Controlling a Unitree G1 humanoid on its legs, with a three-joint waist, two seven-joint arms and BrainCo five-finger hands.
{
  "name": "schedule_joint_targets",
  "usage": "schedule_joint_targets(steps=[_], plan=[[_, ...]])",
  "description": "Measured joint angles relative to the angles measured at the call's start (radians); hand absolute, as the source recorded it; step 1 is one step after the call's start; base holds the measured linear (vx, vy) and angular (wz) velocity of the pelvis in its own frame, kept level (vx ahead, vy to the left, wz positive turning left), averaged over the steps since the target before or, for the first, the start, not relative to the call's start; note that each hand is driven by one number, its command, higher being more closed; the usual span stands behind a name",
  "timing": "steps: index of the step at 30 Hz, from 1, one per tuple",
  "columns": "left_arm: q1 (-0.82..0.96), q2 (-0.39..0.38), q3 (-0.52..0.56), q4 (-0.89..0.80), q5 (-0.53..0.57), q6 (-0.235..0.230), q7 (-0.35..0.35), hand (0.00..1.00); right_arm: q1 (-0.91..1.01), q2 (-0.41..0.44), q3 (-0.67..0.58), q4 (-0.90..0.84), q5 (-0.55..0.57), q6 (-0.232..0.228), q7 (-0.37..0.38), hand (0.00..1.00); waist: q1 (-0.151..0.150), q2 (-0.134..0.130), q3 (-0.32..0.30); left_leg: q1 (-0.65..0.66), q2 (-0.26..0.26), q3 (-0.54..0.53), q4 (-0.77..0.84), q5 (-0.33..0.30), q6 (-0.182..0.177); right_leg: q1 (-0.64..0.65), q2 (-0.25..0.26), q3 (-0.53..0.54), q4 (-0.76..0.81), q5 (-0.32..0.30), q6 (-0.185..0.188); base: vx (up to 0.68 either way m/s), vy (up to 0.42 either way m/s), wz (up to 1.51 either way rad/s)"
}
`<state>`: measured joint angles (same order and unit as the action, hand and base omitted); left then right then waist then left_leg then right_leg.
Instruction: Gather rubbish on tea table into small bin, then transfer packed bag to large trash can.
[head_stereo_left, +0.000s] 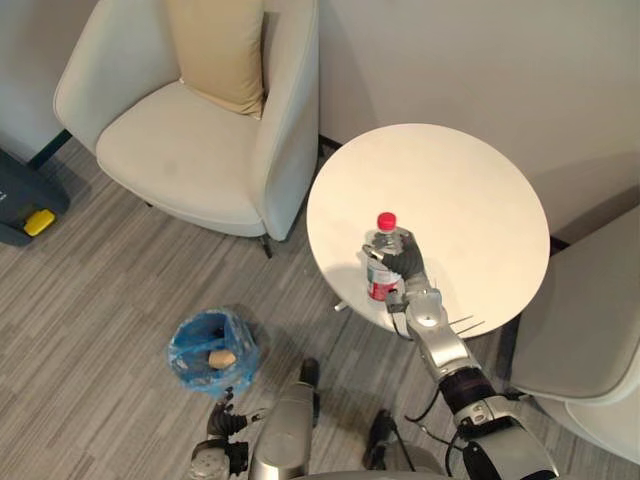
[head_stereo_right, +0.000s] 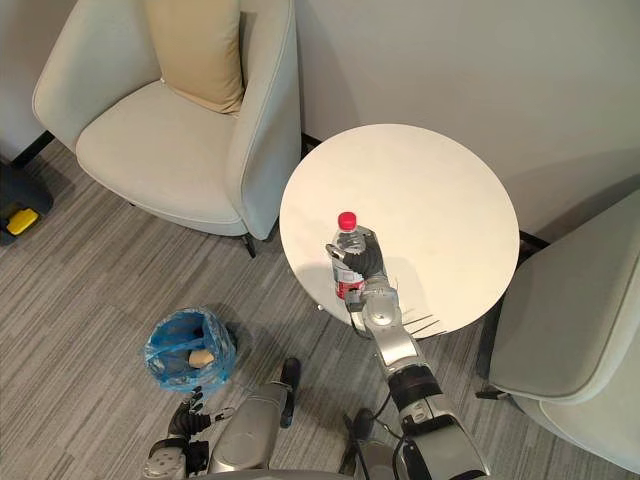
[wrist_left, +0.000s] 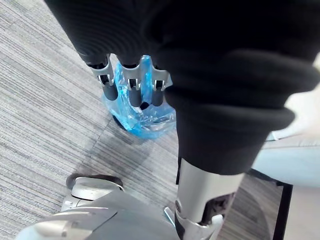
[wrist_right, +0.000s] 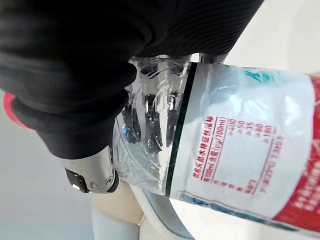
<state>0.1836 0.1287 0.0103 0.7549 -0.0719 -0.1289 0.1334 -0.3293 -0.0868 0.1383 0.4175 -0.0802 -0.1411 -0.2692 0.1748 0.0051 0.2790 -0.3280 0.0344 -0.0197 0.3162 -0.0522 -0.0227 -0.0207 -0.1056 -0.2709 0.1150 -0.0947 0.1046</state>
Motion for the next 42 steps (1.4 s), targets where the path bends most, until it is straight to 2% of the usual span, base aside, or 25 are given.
schedule_joint_targets(steps=[4,9,15,18,19,20,21,22,23,24,25,26,27,28,29,30,32,34,36,37,38,40,41,42], plan=[[0.002,0.001,0.001,-0.02,0.001,0.003,0.0,0.0,0.079,-0.004,-0.009,-0.111,0.0,0.0,0.011,1.0,-0.012,-0.005,0.003,0.008,0.001,0.01,0.009,-0.006,0.01,0.009,-0.001,0.008,0.001,0.0,0.0,0.04,-0.008,-0.06],[0.004,0.002,0.0,-0.021,0.001,0.004,0.0,0.0,0.173,-0.016,-0.009,-0.35,-0.005,-0.012,0.032,1.0,-0.052,-0.007,0.004,0.067,0.0,0.035,-0.004,-0.017,0.02,0.052,-0.003,0.025,0.0,-0.008,-0.011,0.02,-0.008,-0.1],[0.005,0.001,-0.006,-0.018,0.003,0.005,0.002,0.0,0.269,-0.019,0.002,-0.454,-0.011,-0.049,0.039,1.0,-0.062,-0.011,0.002,0.094,-0.016,-0.005,-0.037,0.001,0.013,0.083,-0.003,-0.014,0.004,-0.025,-0.014,-0.01,-0.028,0.19],[0.004,0.002,-0.014,-0.018,0.002,0.003,0.003,0.0,0.295,-0.019,0.007,-0.457,-0.02,-0.049,0.029,1.0,-0.072,-0.01,0.002,0.074,-0.036,-0.065,-0.081,0.067,-0.004,0.086,-0.004,-0.1,0.005,-0.035,-0.02,-0.03,-0.096,0.9],[0.004,0.003,-0.017,-0.02,0.001,0.003,0.004,0.0,0.294,-0.019,0.007,-0.457,-0.044,-0.049,0.026,1.0,-0.074,-0.01,0.002,0.064,-0.038,-0.058,-0.111,0.115,-0.022,0.08,-0.003,-0.135,0.01,-0.038,-0.024,-0.1,-0.071,0.87],[0.005,0.004,-0.021,-0.027,0.001,0.002,0.004,0.0,0.292,-0.021,0.007,-0.461,-0.053,-0.048,0.017,1.0,-0.072,-0.009,0.002,0.044,-0.041,-0.05,-0.117,0.162,-0.058,0.068,-0.005,-0.161,0.025,-0.037,-0.035,-0.12,-0.062,0.83],[0.004,0.005,-0.025,-0.029,0.002,0.002,0.004,0.0,0.292,-0.016,0.009,-0.463,-0.059,-0.049,0.011,1.0,-0.073,-0.01,0.002,0.045,-0.04,-0.045,-0.144,0.188,-0.073,0.064,-0.016,-0.177,0.023,-0.027,-0.052,-0.19,-0.004,0.78],[-0.002,0.015,-0.03,-0.029,0.005,0.005,0.003,0.0,0.288,-0.009,0.01,-0.469,-0.084,-0.049,0.006,1.0,-0.075,-0.003,-0.007,0.008,0.002,0.121,0.027,0.065,0.037,0.047,-0.036,-0.225,0.031,-0.024,-0.057,-0.14,0.016,0.5],[-0.001,0.014,-0.031,-0.027,0.006,0.006,0.002,0.0,0.289,-0.011,0.008,-0.469,-0.089,-0.048,0.004,1.0,-0.077,0.0,-0.009,0.007,0.019,0.164,0.103,0.015,0.059,0.045,-0.044,-0.228,0.039,-0.023,-0.056,-0.12,0.034,0.41],[0.004,0.014,-0.037,-0.022,0.008,0.008,0.004,0.0,0.294,-0.017,0.008,-0.469,-0.091,-0.048,-0.001,1.0,-0.082,0.008,-0.014,0.019,0.051,0.21,0.184,-0.048,0.051,0.04,-0.06,-0.238,0.06,-0.023,-0.055,-0.05,0.067,0.19],[0.011,0.013,-0.042,-0.015,0.009,0.009,0.003,0.0,0.3,-0.021,0.004,-0.469,-0.092,-0.047,-0.006,1.0,-0.092,0.018,-0.021,0.04,0.075,0.23,0.214,-0.075,0.043,0.034,-0.07,-0.249,0.078,-0.023,-0.055,-0.08,0.156,0.5],[0.012,0.009,-0.06,-0.011,0.018,0.009,0.003,0.0,0.306,-0.023,-0.018,-0.47,-0.1,-0.044,-0.02,1.0,-0.123,0.038,-0.034,0.093,0.133,0.242,0.194,-0.117,-0.01,0.025,-0.082,-0.275,0.121,-0.024,-0.054,-0.09,0.195,0.57],[0.006,0.004,-0.074,-0.009,0.023,0.009,0.003,0.0,0.305,-0.023,-0.039,-0.47,-0.107,-0.042,-0.023,1.0,-0.132,0.057,-0.046,0.116,0.127,0.23,0.148,-0.129,-0.036,0.017,-0.089,-0.281,0.138,-0.026,-0.051,-0.08,0.261,0.63],[-0.009,0.002,-0.098,-0.004,0.028,0.008,0.003,0.0,0.303,-0.02,-0.068,-0.47,-0.12,-0.04,-0.031,1.0,-0.136,0.056,-0.049,0.142,0.103,0.228,0.094,-0.136,-0.031,0.012,-0.102,-0.286,0.149,-0.026,-0.043,-0.09,0.313,0.6],[-0.026,0.005,-0.125,0.001,0.037,0.004,0.001,0.0,0.306,-0.011,-0.092,-0.469,-0.127,-0.032,-0.038,1.0,-0.137,0.034,-0.049,0.16,0.065,0.222,0.047,-0.13,-0.023,0.013,-0.138,-0.3,0.169,-0.025,-0.031,-0.1,0.299,0.56],[-0.03,0.004,-0.128,0.001,0.038,0.0,0.002,0.0,0.311,-0.012,-0.092,-0.469,-0.127,-0.026,-0.037,1.0,-0.132,0.027,-0.052,0.161,0.052,0.22,0.051,-0.128,-0.02,0.014,-0.149,-0.302,0.186,-0.025,-0.031,-0.09,0.204,0.47],[-0.03,-0.001,-0.128,0.004,0.048,-0.007,0.002,0.0,0.317,-0.008,-0.073,-0.468,-0.136,-0.024,-0.026,1.0,-0.131,0.022,-0.056,0.17,0.025,0.21,0.058,-0.128,-0.02,0.029,-0.176,-0.302,0.202,-0.025,-0.031,-0.12,0.146,0.29],[-0.03,-0.002,-0.125,0.008,0.048,-0.009,0.002,0.0,0.318,-0.005,-0.057,-0.455,-0.137,-0.025,-0.015,1.0,-0.131,0.022,-0.056,0.163,0.011,0.19,0.06,-0.13,-0.017,0.035,-0.181,-0.302,0.199,-0.026,-0.031,-0.17,0.122,0.32],[-0.03,-0.004,-0.115,0.011,0.047,-0.01,0.001,0.0,0.331,0.002,-0.061,-0.415,-0.136,-0.025,-0.009,1.0,-0.131,0.018,-0.054,0.143,-0.021,0.132,0.046,-0.136,0.02,0.026,-0.19,-0.295,0.216,-0.053,-0.015,-0.18,0.072,0.54],[-0.029,-0.005,-0.112,0.011,0.047,-0.011,0.001,0.0,0.341,0.001,-0.063,-0.408,-0.135,-0.024,-0.008,1.0,-0.132,0.018,-0.054,0.139,-0.029,0.119,0.042,-0.13,0.023,0.015,-0.183,-0.268,0.224,-0.071,-0.021,-0.2,0.029,0.77],[-0.029,-0.005,-0.11,0.012,0.047,-0.01,0.001,0.0,0.37,0.0,-0.064,-0.401,-0.133,-0.023,-0.007,1.0,-0.137,0.017,-0.054,0.134,-0.052,0.082,0.017,-0.11,0.031,-0.018,-0.15,-0.165,0.238,-0.1,-0.042,-0.18,-0.006,0.98],[-0.026,-0.011,-0.09,0.019,0.046,-0.01,0.001,0.0,0.407,-0.003,-0.064,-0.401,-0.126,-0.022,0.007,1.0,-0.149,0.015,-0.054,0.131,-0.083,0.029,-0.025,-0.075,0.036,-0.044,-0.104,-0.046,0.24,-0.118,-0.048,-0.14,-0.032,1.13],[-0.021,-0.016,-0.074,0.019,0.045,-0.01,0.003,0.0,0.415,-0.002,-0.06,-0.401,-0.125,-0.021,0.014,1.0,-0.161,0.015,-0.053,0.123,-0.102,-0.018,-0.058,-0.04,0.037,-0.066,-0.069,0.029,0.249,-0.135,-0.07,-0.08,-0.084,1.16],[-0.021,-0.017,-0.069,0.02,0.044,-0.008,0.003,0.0,0.418,-0.003,-0.06,-0.401,-0.124,-0.021,0.017,1.0,-0.165,0.016,-0.052,0.11,-0.113,-0.059,-0.08,-0.005,0.034,-0.081,-0.033,0.09,0.25,-0.142,-0.07,-0.08,-0.103,1.16]])
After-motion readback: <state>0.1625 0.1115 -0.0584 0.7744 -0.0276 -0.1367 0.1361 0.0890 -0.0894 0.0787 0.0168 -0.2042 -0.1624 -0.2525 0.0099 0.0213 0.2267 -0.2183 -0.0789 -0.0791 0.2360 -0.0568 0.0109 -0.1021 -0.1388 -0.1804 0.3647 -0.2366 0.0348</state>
